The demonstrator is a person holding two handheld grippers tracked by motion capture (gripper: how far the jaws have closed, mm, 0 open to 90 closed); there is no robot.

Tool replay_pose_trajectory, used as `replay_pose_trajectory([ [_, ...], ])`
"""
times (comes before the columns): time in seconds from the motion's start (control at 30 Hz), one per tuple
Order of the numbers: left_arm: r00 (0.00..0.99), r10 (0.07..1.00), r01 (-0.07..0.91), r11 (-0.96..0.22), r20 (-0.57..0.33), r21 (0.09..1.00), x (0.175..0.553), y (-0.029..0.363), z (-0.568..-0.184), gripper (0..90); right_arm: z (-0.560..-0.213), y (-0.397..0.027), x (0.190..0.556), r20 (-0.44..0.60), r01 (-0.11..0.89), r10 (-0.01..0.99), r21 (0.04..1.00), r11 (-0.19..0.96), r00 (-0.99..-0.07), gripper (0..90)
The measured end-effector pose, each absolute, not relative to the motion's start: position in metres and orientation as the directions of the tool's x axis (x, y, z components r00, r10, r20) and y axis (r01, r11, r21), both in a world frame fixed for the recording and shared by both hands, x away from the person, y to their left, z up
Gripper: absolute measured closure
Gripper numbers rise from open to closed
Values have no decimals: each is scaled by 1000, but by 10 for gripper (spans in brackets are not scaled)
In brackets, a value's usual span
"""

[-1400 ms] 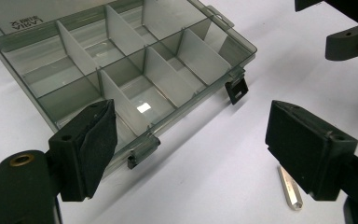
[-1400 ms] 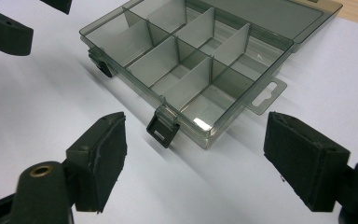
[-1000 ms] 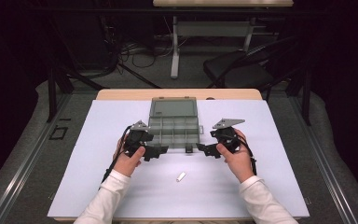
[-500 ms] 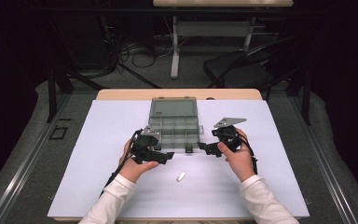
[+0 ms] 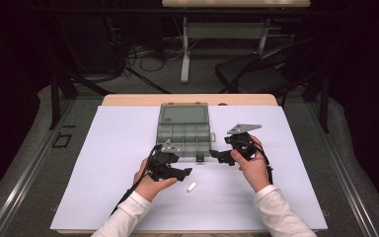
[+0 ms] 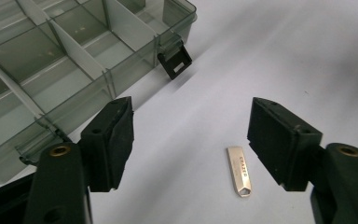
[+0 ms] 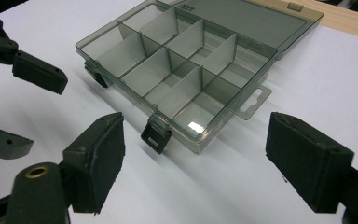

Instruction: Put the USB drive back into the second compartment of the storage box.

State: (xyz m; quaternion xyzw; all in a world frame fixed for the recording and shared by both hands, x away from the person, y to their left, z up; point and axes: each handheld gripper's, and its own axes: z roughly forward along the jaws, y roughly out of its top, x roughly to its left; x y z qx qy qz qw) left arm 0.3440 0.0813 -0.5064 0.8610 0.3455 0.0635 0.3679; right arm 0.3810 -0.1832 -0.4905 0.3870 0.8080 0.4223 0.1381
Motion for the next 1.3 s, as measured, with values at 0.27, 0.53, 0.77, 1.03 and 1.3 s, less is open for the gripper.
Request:
replay_pose_trajectory([
  [0.27,756,638,540,-483,-146,689,330,77,-511,429,-491,-181,381,98,505,742,791,347,-663,195],
  [0.53,752,647,542,-498,-127,677,315,75,-514,462,-489,-181,379,95,496,739,797,345,-666,195],
  [0.77,751,646,532,-470,-136,705,308,73,-518,522,-489,-179,376,84,489,730,794,362,-678,192],
  [1.03,730,660,574,-455,-175,681,309,71,-524,535,-490,-178,375,77,484,731,795,364,-678,192],
  [1.3,724,667,589,-467,-174,659,308,67,-531,593,-489,-179,375,80,489,733,792,365,-675,191],
])
